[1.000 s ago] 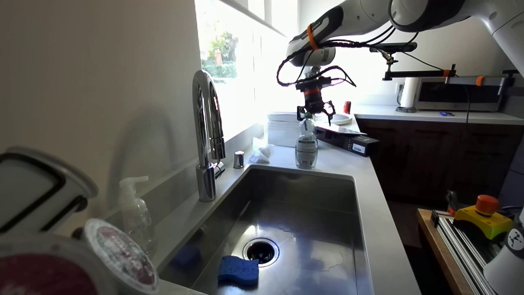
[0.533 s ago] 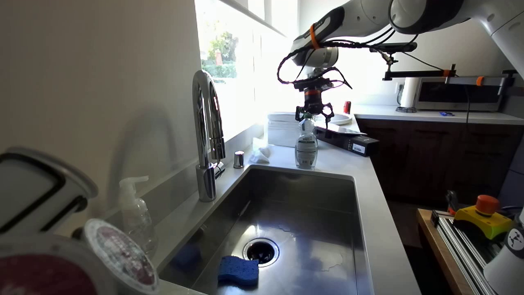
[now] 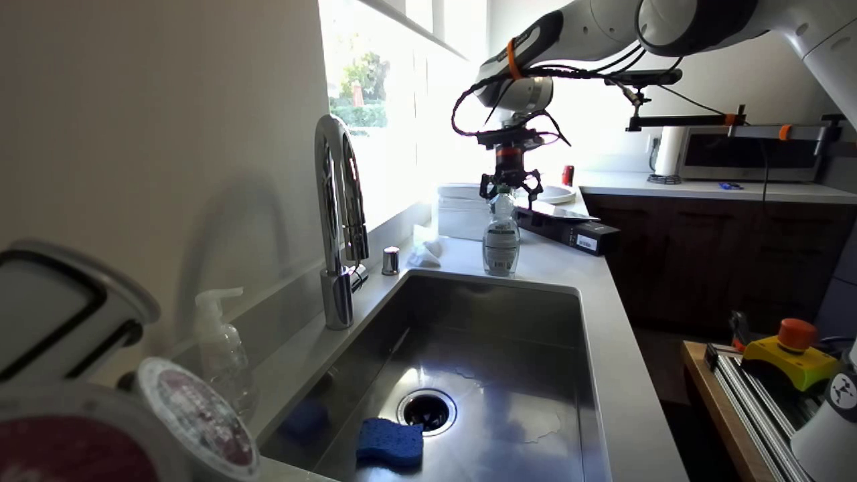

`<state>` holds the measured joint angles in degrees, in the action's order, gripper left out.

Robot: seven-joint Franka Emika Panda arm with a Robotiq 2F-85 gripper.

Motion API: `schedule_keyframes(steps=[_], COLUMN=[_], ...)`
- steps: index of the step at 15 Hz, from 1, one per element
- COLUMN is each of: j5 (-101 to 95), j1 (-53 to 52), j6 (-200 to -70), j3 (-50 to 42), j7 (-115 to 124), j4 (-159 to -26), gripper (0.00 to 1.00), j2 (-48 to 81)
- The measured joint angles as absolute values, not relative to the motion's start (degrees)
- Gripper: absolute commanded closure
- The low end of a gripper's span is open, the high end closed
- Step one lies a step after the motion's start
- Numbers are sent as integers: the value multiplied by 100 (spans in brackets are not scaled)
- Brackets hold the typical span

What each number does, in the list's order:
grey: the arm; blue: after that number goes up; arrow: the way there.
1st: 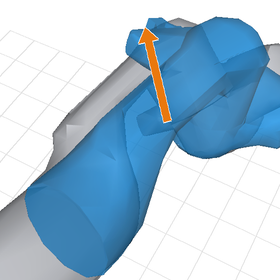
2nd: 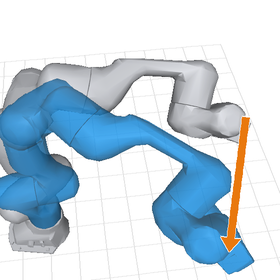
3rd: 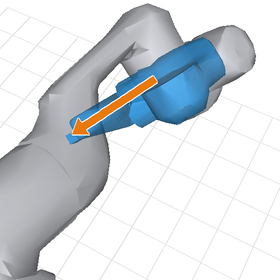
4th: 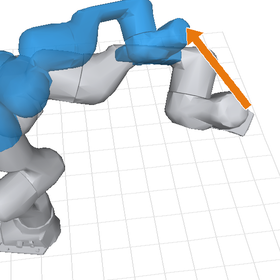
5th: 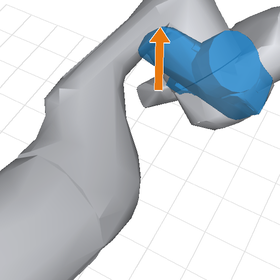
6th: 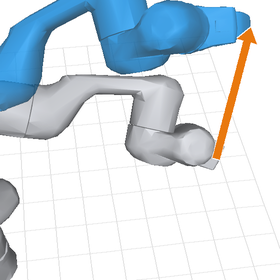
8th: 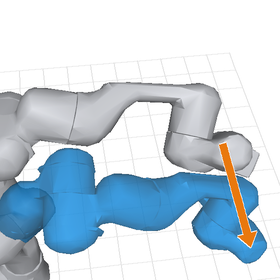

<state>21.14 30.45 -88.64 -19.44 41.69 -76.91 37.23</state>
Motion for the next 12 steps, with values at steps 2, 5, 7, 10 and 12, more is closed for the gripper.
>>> schedule_keyframes(steps=[2, 5, 7, 10, 12], j5=[2117, 2123, 2126, 2142, 2158], j1=[3044, 3044, 3044, 3044, 3044], j6=[-8863, -8863, -8858, -8840, -8821], j3=[-1925, -1908, -1891, -1852, -1822], j7=[4186, 4229, 4249, 4270, 4277], j4=[-7698, -7700, -7700, -7700, -7700], gripper=[0, 0, 0, 0, 0], j2=[3725, 3731, 3734, 3736, 3736])
